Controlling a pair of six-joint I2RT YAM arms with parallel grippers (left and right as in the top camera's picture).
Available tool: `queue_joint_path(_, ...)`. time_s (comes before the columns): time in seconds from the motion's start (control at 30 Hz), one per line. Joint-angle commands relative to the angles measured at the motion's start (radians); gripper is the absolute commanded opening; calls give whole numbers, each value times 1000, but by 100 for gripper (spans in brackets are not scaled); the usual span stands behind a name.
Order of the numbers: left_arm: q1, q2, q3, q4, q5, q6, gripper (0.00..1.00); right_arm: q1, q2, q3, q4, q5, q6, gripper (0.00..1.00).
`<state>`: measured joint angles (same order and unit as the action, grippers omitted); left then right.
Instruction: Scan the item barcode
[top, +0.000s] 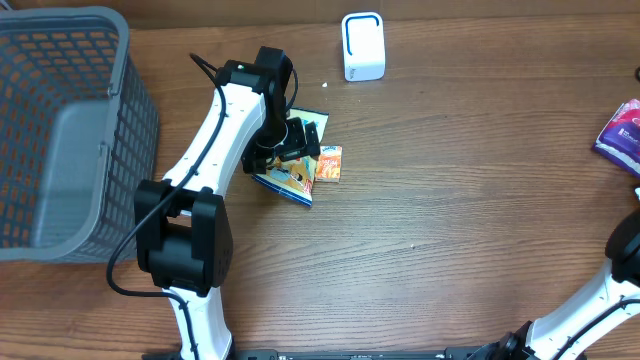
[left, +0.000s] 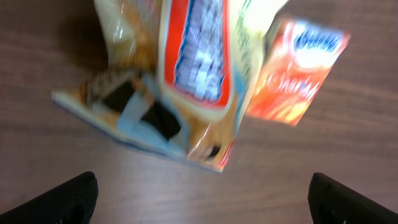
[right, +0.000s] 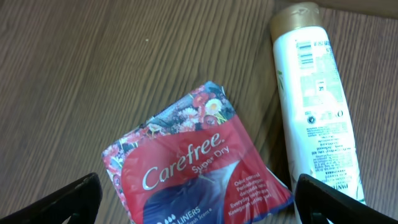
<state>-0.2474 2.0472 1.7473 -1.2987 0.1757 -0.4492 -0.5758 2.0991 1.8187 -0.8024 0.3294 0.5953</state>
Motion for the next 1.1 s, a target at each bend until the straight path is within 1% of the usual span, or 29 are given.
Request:
queue_joint_path(0.0, 47, 0, 66, -55, 30, 39, 100, 0, -103, 62, 2, -81, 0, 100)
queue_joint_path(0.13, 118, 0, 188, -151, 29, 92, 100, 0, -237, 63, 8, -437, 0, 100)
queue_joint_path(0.2, 138, 0, 206, -153, 11, 95, 100, 0, -259, 63, 7, -555, 0, 100)
queue_joint_path(0.27, 161, 3, 197, -132, 1, 92, 100, 1, -266, 63, 3, -769, 0, 100)
queue_joint_path(0.33, 163, 6, 179, -120, 1, 79, 100, 10, -266, 55, -24, -885, 0, 100)
queue_joint_path(0.4, 154, 6, 128, -100, 3, 79, 92, 29, -266, 53, -70, -903, 0, 100)
queue_joint_path(0.43, 146, 6, 95, -91, 10, 79, 81, 40, -266, 53, -91, -901, 0, 100)
queue_joint_path(0.5, 119, 6, 2, -50, 56, 79, 68, 64, -266, 53, -123, -896, 0, 100)
queue_joint_path(0.6, 92, 6, -90, 22, 108, 80, 70, 92, -266, 53, -129, -880, 0, 100)
queue_joint_path(0.63, 82, 6, -122, 50, 118, 79, 73, 102, -266, 53, -129, -872, -1, 100)
queue_joint_path(0.67, 78, 6, -140, 69, 124, 79, 78, 112, -266, 53, -131, -863, -1, 100)
queue_joint_path(0.7, 74, 6, -164, 95, 133, 79, 90, 120, -266, 53, -132, -853, -1, 100)
queue_joint_path(0.73, 72, 6, -182, 116, 132, 79, 95, 129, -266, 53, -136, -845, -7, 100)
queue_joint_path(0.8, 71, 7, -217, 169, 128, 87, 100, 142, -266, 53, -142, -846, -45, 100)
queue_joint_path(0.93, 71, 7, -259, 253, 115, 117, 100, 170, -265, 53, -156, -843, -119, 100)
queue_joint_path(1.0, 71, 7, -274, 291, 74, 121, 98, 190, -264, 53, -170, -841, -159, 100)
queue_joint_path(1.03, 71, 7, -280, 304, 68, 121, 90, 196, -264, 53, -177, -828, -159, 100)
queue_joint_path(1.07, 71, 7, -285, 315, 69, 121, 78, 201, -264, 53, -183, -814, -159, 100)
